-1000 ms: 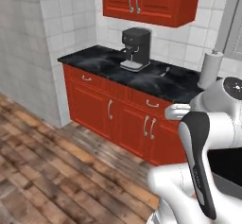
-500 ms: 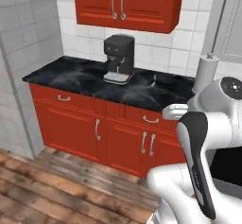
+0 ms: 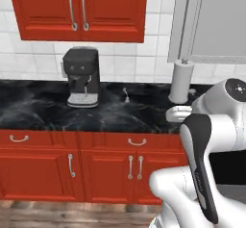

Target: Organize the utensils by type. Pick up the wooden spoons from the counter and place them in the open cabinet. Then pick up the metallic utensils from the counter and place them in the open drawer.

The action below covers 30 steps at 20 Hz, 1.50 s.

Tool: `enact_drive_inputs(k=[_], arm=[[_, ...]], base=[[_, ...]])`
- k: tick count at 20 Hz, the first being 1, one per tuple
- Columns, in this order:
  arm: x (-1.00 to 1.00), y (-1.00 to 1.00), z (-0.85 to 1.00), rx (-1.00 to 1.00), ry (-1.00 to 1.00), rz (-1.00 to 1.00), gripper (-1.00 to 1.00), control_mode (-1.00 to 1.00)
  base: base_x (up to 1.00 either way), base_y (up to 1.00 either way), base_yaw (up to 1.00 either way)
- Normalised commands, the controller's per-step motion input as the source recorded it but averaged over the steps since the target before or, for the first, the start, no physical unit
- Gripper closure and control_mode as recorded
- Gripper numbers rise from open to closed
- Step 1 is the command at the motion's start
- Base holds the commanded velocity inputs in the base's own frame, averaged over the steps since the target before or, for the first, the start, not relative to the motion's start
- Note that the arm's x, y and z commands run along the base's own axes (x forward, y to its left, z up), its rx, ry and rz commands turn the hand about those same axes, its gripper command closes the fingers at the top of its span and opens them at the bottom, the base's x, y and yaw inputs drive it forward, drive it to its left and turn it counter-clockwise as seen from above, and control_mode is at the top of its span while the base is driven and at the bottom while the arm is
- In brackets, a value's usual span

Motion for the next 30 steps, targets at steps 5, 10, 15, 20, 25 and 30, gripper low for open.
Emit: enact_drive_inputs(k=[5, 10, 15, 20, 25, 30], arm=[[0.0, 0.0, 0.0, 0.0, 0.0, 0.0, -1.0, 1.0], [0.0, 0.0, 0.0, 0.0, 0.0, 0.0, -1.0, 1.0], [0.0, 0.0, 0.0, 0.0, 0.0, 0.0, -1.0, 1.0], [0.0, 0.0, 0.0, 0.0, 0.0, 0.0, -1.0, 1.0], [0.0, 0.0, 0.0, 0.0, 0.0, 0.0, -1.0, 1.0], [0.0, 0.0, 0.0, 0.0, 0.0, 0.0, -1.0, 1.0]], base=[[0.9, 0.42, -0.21], [0.51, 0.45, -0.21], [0.31, 0.3, -0.21], [0.65, 0.27, -0.17], [0.62, 0.18, -0.06], [0.1, 0.02, 0.0]])
